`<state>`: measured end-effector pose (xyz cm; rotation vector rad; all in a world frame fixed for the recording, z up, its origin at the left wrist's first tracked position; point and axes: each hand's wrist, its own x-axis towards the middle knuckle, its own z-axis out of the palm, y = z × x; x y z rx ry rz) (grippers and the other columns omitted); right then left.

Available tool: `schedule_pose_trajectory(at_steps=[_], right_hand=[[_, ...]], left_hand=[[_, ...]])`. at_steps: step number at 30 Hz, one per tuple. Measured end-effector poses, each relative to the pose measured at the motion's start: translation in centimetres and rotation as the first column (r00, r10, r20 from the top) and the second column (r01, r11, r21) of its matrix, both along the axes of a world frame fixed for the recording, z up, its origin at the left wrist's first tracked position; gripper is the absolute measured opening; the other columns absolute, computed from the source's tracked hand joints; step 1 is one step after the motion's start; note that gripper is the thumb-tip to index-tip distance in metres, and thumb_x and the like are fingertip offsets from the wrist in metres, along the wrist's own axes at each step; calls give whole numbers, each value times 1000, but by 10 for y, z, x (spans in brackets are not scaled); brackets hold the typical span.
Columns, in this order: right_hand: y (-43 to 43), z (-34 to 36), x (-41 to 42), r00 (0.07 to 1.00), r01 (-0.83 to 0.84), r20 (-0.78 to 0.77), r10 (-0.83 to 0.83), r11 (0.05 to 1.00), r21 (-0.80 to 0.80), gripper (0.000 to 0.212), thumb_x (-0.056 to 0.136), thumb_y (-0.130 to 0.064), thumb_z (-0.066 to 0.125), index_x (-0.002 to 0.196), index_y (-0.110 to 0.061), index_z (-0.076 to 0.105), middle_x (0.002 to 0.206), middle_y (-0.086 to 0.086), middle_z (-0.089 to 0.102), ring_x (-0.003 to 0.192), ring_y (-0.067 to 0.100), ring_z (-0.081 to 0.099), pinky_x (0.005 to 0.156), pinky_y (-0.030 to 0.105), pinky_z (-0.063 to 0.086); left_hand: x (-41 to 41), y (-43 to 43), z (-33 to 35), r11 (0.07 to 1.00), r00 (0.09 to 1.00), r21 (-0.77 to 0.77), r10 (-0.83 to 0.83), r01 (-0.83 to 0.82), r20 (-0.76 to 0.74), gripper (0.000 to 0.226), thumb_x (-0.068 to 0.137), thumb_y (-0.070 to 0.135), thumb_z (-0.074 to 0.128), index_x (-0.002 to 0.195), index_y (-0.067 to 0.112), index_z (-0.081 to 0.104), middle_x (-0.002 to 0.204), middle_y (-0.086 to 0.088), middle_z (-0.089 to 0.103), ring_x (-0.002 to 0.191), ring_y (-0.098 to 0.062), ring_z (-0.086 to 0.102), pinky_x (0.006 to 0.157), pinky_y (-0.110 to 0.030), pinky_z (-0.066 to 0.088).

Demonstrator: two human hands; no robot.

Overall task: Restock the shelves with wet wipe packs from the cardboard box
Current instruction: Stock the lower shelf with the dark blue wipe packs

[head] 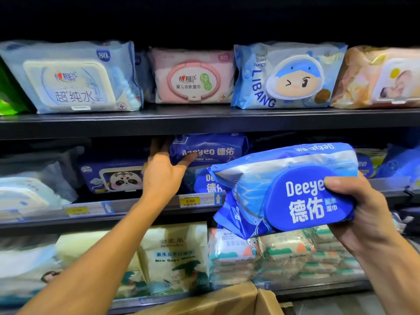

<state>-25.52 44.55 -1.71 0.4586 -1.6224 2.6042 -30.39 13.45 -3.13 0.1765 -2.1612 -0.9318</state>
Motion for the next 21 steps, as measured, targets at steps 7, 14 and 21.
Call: schedule_pose_trajectory(at_steps=[7,14,21], right_hand=[[5,-3,-2,999,27,21,-27,999,24,65,65,-9,55,129,3,59,90,11,78,71,24,75,61,33,63],[0,5,-3,1000,10,-4,-10,1000,-2,60,64,-7,55,124,0,61,87,10,79,70,23,75,60,33,63],[-5,11,0,1000,11,-8,-11,1000,-13,69,62,-8,63,129,4,58,92,12,78,74,26,75,65,36,64]], left_hand=[[4,-1,11,971,984,-205,146,-122,107,61,86,59,66,125,12,59,132,-15,60,109,-45,57,89,-48,50],[-4,-8,23,960,948,-212,228,-181,222,72,84,69,59,115,5,62,116,-25,65,106,-46,61,88,-46,51],[-33,-2,28,932,916,-291,295,-214,272,66,92,60,55,127,3,57,132,-24,58,121,-43,55,96,-46,45]])
